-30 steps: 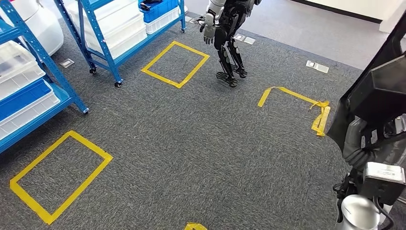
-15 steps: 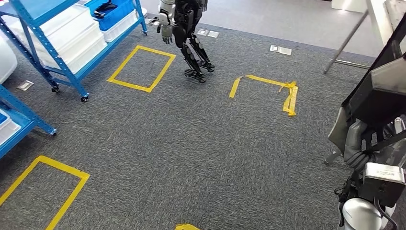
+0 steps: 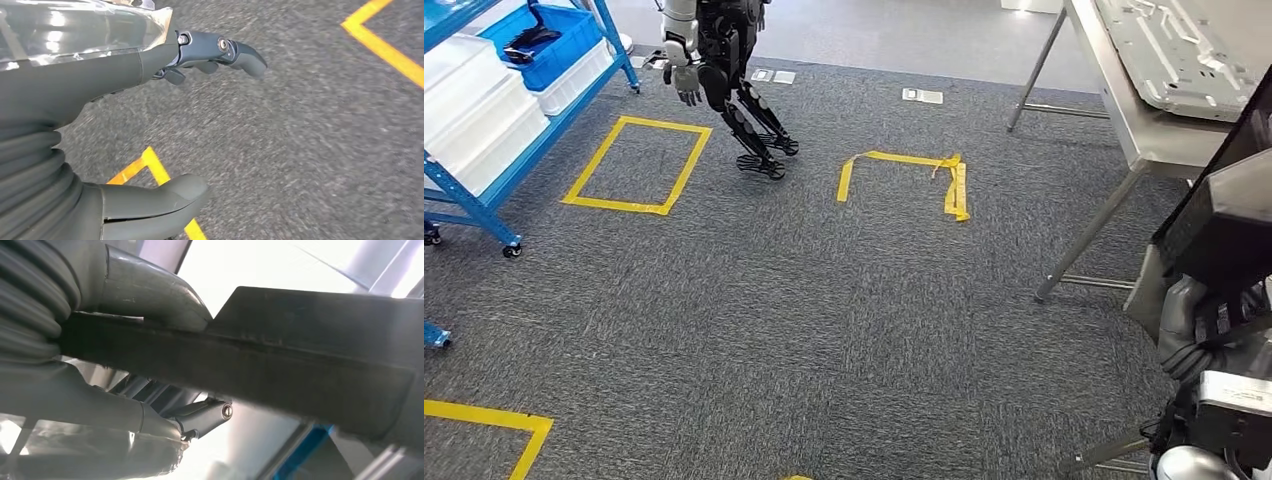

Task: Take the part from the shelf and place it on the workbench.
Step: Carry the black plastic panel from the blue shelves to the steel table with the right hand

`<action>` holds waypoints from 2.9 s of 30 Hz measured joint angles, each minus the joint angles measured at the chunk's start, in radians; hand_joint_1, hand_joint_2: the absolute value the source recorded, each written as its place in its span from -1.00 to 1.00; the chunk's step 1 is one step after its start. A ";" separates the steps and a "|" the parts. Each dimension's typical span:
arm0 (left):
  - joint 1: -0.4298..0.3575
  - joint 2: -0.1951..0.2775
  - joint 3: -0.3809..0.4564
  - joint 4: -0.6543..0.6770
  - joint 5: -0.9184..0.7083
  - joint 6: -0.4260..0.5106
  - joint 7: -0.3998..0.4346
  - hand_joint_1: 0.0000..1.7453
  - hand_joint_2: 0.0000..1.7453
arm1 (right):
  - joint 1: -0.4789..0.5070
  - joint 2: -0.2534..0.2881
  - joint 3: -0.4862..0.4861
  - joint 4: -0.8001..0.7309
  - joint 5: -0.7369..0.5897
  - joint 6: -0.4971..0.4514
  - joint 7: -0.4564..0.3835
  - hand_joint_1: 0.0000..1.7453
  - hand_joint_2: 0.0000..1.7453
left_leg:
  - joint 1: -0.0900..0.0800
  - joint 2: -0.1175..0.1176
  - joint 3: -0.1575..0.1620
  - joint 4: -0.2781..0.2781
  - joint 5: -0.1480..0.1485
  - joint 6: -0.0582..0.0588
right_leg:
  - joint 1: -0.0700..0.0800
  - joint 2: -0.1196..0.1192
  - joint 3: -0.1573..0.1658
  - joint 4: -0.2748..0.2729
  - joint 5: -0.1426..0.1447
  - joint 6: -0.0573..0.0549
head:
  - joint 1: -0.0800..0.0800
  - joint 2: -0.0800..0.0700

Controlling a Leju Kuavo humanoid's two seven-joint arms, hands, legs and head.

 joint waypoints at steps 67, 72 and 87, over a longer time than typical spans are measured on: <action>0.001 -0.013 0.088 -0.032 -0.031 -0.042 -0.013 -1.00 1.00 | -0.035 0.041 -0.030 -0.026 0.141 -0.146 0.049 1.00 1.00 | -0.001 0.089 -0.030 0.020 0.010 -0.006 | -0.003 -0.077 -0.057 0.150 -0.057 0.009 | 0.006 0.000; -0.001 -0.012 0.088 -0.034 -0.043 -0.048 -0.018 -1.00 1.00 | -0.017 0.068 -0.045 -0.067 0.159 -0.159 0.050 1.00 1.00 | -0.011 0.145 -0.011 0.018 -0.007 -0.032 | 0.014 -0.143 0.069 -0.069 0.008 -0.001 | 0.003 0.000; -0.001 -0.006 0.086 -0.039 -0.059 -0.057 -0.018 -1.00 1.00 | 0.006 0.118 -0.067 -0.112 0.180 -0.165 0.057 1.00 1.00 | 0.009 -0.061 -0.031 0.032 -0.002 -0.047 | 0.003 0.060 0.073 -0.070 0.016 -0.027 | -0.002 0.000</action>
